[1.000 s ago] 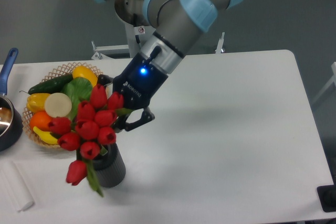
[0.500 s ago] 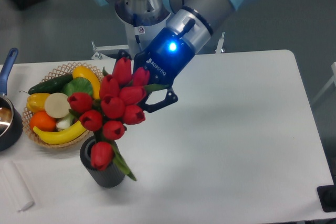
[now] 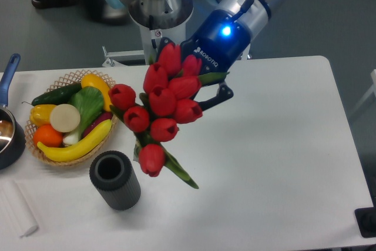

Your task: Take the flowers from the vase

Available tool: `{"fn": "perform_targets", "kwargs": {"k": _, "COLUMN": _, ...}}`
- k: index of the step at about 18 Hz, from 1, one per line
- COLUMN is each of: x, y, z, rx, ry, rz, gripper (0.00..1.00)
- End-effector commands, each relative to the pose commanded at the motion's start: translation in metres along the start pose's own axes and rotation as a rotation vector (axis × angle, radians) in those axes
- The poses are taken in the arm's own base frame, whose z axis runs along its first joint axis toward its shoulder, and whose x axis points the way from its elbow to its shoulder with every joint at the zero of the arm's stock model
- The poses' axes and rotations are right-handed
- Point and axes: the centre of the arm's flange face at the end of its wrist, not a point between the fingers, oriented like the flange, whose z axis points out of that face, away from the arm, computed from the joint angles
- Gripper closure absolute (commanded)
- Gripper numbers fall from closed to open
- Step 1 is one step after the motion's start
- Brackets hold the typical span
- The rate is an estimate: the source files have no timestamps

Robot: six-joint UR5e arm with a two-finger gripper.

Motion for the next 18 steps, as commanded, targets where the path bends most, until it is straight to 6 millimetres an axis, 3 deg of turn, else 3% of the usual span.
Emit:
{"fn": "perform_targets", "kwargs": {"k": 7, "x": -0.012, "y": 0.001, "z": -0.007, "rx": 0.003, "ry": -0.017, "rz": 0.023, "gripper": 0.6}}
{"fn": "perform_targets", "kwargs": {"k": 18, "x": -0.012, "y": 0.004, "z": -0.008, "rx": 0.003, "ry": -0.018, "rz": 0.018, "gripper": 0.6}}
